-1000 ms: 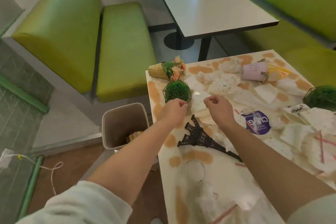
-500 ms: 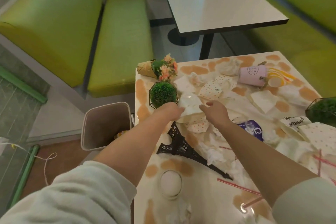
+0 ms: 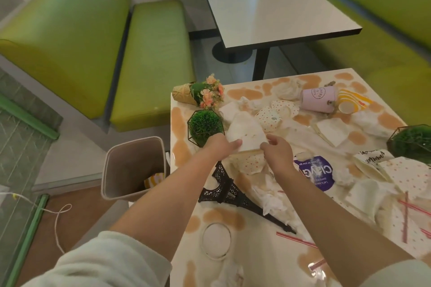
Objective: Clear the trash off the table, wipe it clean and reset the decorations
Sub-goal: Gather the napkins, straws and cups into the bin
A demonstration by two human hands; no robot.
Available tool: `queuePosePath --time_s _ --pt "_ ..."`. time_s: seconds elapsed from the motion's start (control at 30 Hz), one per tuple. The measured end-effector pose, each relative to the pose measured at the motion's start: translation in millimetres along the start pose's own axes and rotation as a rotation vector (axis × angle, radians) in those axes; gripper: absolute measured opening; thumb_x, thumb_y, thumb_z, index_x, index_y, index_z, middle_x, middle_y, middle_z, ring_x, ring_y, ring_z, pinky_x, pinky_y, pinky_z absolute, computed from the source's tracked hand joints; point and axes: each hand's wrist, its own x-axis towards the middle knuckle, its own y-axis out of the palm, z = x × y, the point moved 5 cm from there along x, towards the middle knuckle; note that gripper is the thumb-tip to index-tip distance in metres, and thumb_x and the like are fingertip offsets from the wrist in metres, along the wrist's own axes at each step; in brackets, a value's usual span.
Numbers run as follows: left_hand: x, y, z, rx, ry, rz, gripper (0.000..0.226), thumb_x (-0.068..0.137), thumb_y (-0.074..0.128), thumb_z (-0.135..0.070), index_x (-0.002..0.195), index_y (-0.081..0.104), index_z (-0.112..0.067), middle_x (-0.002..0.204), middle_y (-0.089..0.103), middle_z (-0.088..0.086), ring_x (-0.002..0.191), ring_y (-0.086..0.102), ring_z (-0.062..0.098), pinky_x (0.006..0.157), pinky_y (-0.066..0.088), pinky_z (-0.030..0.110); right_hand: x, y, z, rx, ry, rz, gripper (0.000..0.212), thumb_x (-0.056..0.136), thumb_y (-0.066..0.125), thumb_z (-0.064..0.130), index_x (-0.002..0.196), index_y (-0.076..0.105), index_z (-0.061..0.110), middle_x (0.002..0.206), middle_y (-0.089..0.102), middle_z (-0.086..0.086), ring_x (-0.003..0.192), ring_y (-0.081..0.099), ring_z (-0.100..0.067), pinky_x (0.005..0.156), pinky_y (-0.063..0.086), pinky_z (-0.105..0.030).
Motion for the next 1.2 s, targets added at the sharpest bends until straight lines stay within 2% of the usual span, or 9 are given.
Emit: queuePosePath --time_s 0.13,0.27,0.33,0.4,0.6,0.7,0.83,1.0,1.2 --pt "-19 -11 -1 -0.279 0.082 -0.081 0.053 0.09 0.06 -0.051 0.119 0.058 -0.006 0.108 0.063 0.009 0.087 0.061 0.023 0.063 0.048 0.029 -20 2 6 0.131 -0.034 -0.055 0.045 0.086 0.053 0.005 0.129 0.058 0.016 0.116 0.061 -0.005 0.082 0.059 -0.013 0.061 0.048 -0.025" --pt "-36 -33 26 -0.565 0.114 -0.13 0.045 0.089 0.067 -0.041 0.123 0.054 -0.016 0.112 0.064 0.0 0.094 0.064 0.017 0.082 0.059 0.04 -43 21 24 0.144 -0.095 -0.061 0.033 0.088 0.058 0.015 0.12 0.06 0.024 0.12 0.058 -0.005 0.091 0.059 -0.011 0.068 0.048 -0.027" --pt "-44 -45 38 -0.66 0.116 -0.158 0.044 0.089 0.068 -0.036 0.126 0.053 -0.017 0.114 0.064 0.0 0.096 0.065 0.017 0.081 0.06 0.037 -51 31 33 0.124 -0.132 -0.049 0.03 0.089 0.061 0.019 0.118 0.06 0.025 0.117 0.06 -0.003 0.096 0.059 -0.014 0.079 0.05 -0.03" --pt "-57 -65 66 -0.703 0.11 -0.227 0.038 0.088 0.07 -0.033 0.121 0.053 -0.022 0.114 0.065 -0.001 0.095 0.065 0.016 0.078 0.06 0.035 -67 54 44 0.091 -0.162 -0.017 0.03 0.09 0.063 0.021 0.12 0.061 0.022 0.112 0.061 -0.001 0.091 0.059 -0.011 0.073 0.047 -0.024" --pt "-85 -105 153 -0.71 -0.005 -0.476 0.045 0.085 0.073 -0.032 0.124 0.053 -0.021 0.113 0.063 -0.004 0.099 0.062 0.017 0.088 0.055 0.041 -105 124 68 -0.052 -0.227 0.135 0.032 0.092 0.063 0.011 0.125 0.061 0.015 0.099 0.062 0.003 0.084 0.055 -0.011 0.066 0.04 -0.021" --pt "-91 -107 194 -0.746 -0.084 -0.471 0.044 0.086 0.073 -0.03 0.124 0.052 -0.022 0.117 0.063 -0.002 0.101 0.061 0.019 0.091 0.054 0.045 -118 158 66 -0.109 -0.203 0.211 0.035 0.095 0.057 0.008 0.129 0.06 0.015 0.108 0.062 0.002 0.092 0.055 -0.012 0.063 0.041 -0.015" --pt "-83 -109 245 -0.722 -0.205 -0.463 0.043 0.091 0.066 -0.024 0.13 0.049 -0.018 0.124 0.058 0.002 0.109 0.058 0.025 0.093 0.053 0.047 -131 196 56 -0.185 -0.185 0.272 0.037 0.096 0.052 0.013 0.132 0.058 0.018 0.124 0.062 -0.001 0.107 0.056 -0.016 0.086 0.043 -0.027" --pt "-65 -107 291 -0.655 -0.289 -0.441 0.036 0.095 0.057 -0.014 0.131 0.052 -0.014 0.121 0.061 0.004 0.093 0.057 0.023 0.087 0.056 0.043 -135 226 40 -0.163 -0.136 0.259 0.033 0.096 0.048 0.01 0.126 0.06 0.017 0.112 0.061 -0.003 0.091 0.053 -0.014 0.062 0.04 -0.014" --pt "-60 -96 314 -0.497 -0.312 -0.328 0.052 0.097 0.053 -0.012 0.147 0.036 -0.012 0.135 0.054 0.009 0.096 0.057 0.021 0.075 0.042 0.026 -137 237 21 -0.126 -0.07 0.255 0.027 0.095 0.051 0.012 0.118 0.063 0.019 0.105 0.065 -0.003 0.091 0.061 -0.018 0.064 0.046 -0.021"
